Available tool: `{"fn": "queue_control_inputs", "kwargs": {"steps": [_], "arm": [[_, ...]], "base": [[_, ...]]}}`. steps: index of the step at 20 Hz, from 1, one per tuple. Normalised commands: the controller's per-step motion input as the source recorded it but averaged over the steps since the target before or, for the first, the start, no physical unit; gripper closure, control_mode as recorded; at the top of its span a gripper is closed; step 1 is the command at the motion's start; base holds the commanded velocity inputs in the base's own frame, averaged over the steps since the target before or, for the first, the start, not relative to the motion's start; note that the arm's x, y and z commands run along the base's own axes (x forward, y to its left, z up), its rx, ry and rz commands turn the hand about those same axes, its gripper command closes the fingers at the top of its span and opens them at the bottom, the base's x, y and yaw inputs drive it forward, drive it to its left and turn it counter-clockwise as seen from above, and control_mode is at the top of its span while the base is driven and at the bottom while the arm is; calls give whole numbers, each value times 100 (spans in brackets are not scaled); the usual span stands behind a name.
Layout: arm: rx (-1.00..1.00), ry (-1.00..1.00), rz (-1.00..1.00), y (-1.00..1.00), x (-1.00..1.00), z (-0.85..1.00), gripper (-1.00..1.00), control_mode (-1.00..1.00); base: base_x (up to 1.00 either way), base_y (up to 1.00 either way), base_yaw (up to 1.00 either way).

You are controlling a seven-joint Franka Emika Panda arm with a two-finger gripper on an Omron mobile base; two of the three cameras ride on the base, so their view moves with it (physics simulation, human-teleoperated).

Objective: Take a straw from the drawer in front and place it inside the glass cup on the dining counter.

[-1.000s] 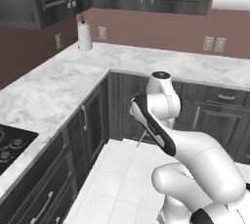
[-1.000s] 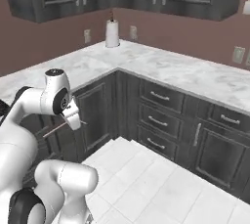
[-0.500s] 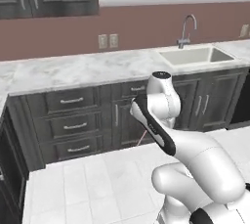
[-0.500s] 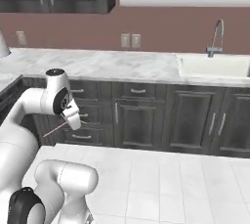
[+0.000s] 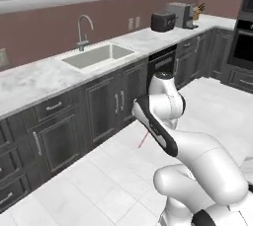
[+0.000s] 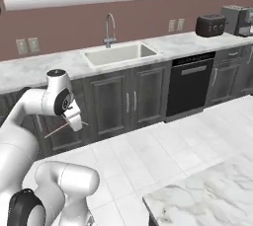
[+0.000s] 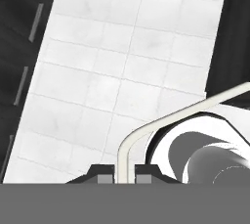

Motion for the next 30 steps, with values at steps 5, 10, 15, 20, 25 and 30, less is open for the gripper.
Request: {"fn": "queue_control_inputs", "kwargs": {"steps": [5, 10, 15, 20, 25, 30], "arm": [[0, 0, 0, 0, 0, 0, 100, 100], [0, 0, 0, 0, 0, 0, 100, 100], [0, 0, 0, 0, 0, 0, 100, 100], [0, 0, 0, 0, 0, 0, 100, 100], [0, 0, 0, 0, 0, 0, 100, 100], [0, 0, 0, 0, 0, 0, 100, 100]], "base": [[0, 0, -80], [0, -2, -76], [0, -3, -74], [1, 9, -50], [15, 71, -12], [20, 100, -12]]}}
